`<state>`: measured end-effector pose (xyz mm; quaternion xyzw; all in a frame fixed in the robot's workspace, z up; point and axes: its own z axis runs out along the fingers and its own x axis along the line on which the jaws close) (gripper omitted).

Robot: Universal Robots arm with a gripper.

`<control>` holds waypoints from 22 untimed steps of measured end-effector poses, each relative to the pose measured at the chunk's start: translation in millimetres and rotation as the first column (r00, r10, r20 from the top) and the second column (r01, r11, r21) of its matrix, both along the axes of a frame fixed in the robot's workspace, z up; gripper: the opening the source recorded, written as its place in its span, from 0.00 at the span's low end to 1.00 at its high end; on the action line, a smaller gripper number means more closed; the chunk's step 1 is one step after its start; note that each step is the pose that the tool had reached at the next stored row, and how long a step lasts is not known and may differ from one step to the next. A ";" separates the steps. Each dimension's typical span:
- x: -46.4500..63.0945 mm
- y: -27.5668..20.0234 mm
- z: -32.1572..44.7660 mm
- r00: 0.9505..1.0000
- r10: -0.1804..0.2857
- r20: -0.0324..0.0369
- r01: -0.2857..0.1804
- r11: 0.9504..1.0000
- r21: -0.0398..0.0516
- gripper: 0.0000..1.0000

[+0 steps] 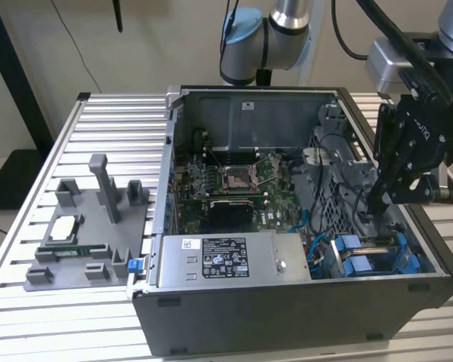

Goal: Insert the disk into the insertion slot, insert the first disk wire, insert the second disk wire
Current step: 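Insert the second disk wire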

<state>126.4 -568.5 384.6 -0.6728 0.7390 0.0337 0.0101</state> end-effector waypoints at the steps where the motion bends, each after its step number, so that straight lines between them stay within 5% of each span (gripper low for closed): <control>1: -0.4 -0.8 -0.1 1.000 0.001 0.001 -0.001 1.000 0.000 0.00; 4: -1.9 -2.1 -1.3 1.000 0.004 0.014 -0.004 1.000 0.000 0.00; 8: -2.3 -2.2 -2.8 0.999 0.012 0.049 -0.012 1.000 -0.001 0.00; 22: -2.4 -2.3 -20.8 0.997 0.019 0.072 -0.019 1.000 -0.002 0.00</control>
